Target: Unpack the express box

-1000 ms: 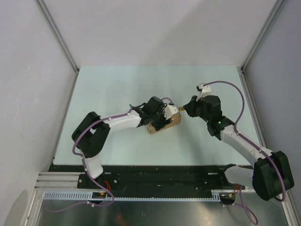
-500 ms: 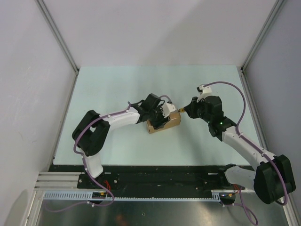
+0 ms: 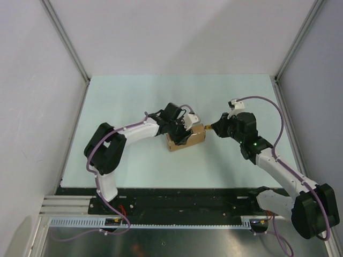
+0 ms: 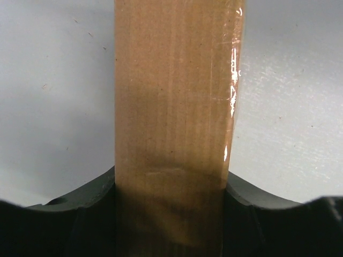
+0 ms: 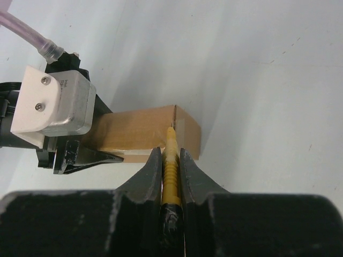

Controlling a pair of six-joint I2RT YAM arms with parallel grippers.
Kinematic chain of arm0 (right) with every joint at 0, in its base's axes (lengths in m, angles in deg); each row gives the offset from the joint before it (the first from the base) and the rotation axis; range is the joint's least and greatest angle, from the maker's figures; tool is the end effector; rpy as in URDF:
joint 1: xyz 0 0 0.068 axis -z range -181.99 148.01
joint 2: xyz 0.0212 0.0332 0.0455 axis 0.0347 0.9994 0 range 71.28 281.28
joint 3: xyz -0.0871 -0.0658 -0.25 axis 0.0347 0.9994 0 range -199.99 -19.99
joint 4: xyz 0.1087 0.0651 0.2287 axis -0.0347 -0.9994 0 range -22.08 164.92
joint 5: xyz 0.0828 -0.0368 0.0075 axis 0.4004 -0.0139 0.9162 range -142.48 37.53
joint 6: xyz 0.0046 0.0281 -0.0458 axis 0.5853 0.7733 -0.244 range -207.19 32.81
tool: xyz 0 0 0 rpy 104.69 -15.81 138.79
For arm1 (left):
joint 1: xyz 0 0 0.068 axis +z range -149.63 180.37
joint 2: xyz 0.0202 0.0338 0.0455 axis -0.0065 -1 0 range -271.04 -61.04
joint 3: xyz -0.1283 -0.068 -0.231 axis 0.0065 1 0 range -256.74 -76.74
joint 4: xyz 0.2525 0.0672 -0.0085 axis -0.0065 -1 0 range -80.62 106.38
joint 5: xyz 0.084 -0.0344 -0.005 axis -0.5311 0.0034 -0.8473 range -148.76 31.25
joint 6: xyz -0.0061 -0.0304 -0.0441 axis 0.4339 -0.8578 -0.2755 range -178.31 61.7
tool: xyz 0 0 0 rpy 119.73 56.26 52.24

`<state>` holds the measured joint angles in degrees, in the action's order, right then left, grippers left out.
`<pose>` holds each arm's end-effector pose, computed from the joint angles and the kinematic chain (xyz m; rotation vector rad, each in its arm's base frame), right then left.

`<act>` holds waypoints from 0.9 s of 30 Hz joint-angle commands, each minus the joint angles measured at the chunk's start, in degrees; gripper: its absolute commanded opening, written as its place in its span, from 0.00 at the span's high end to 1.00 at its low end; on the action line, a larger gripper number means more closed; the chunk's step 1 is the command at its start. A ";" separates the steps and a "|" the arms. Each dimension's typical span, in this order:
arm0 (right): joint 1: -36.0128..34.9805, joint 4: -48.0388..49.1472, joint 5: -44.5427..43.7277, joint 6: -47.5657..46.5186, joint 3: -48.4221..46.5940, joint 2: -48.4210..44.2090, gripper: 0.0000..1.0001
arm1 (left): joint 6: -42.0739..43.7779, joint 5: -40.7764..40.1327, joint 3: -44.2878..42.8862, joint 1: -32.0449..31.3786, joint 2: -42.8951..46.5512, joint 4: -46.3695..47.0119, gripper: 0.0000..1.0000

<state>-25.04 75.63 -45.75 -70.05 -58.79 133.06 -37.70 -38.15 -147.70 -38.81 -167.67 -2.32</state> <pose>0.2242 0.1000 0.2643 -0.1819 1.9927 0.5715 0.2960 -0.2574 0.1852 1.3861 2.1155 -0.5838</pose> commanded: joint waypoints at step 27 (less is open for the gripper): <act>2.13 -14.33 7.61 4.74 5.23 -13.35 1.00 | -1.79 -4.17 -0.41 2.26 -1.30 -3.98 0.53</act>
<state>-23.66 61.75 -37.99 -66.16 -53.07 121.96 -39.80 -39.29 -148.13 -37.71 -168.02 -2.14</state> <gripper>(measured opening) 0.142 0.565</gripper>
